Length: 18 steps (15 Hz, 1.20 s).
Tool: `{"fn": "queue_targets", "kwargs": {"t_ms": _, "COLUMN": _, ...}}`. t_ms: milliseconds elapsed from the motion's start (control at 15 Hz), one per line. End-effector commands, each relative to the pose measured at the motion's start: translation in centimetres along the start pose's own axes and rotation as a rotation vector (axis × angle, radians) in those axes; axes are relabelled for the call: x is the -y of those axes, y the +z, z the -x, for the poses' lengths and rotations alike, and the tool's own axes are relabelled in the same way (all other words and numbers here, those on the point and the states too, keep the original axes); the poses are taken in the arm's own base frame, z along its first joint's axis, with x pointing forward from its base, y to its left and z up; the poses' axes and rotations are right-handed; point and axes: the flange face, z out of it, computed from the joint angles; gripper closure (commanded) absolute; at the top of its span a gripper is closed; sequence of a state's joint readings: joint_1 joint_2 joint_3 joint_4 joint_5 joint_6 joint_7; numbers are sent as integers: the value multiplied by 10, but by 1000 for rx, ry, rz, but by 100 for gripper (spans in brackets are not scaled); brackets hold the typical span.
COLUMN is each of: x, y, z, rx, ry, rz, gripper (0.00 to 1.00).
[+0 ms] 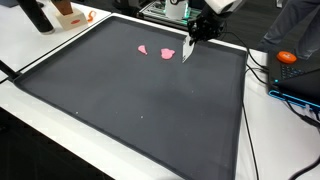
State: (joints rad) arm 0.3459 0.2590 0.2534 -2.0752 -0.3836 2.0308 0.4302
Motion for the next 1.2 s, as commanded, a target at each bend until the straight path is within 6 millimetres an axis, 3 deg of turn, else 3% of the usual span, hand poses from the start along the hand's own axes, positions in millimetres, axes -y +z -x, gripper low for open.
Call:
{"fn": "queue_targets", "kwargs": {"t_ms": 0, "x": -16, "y": -4, "z": -5, "rx": 14, "ry": 43, "rz": -26, "gripper": 99}}
{"fn": "queue_targets", "kwargs": {"t_ms": 400, "x": -64, "y": -6, "z": -10, "rx": 10, "ry": 162, "rz": -99, "gripper": 99}}
{"fn": "queue_targets", "kwargs": {"t_ms": 800, "x": -136, "y": -3, "z": -5, "rx": 12, "ry": 349, "rz": -262, "gripper": 99}}
{"fn": "queue_targets", "kwargs": {"t_ms": 1133, "x": -199, "y": 6, "z": 13, "rx": -8, "ry": 510, "rz": -388, "gripper": 99}}
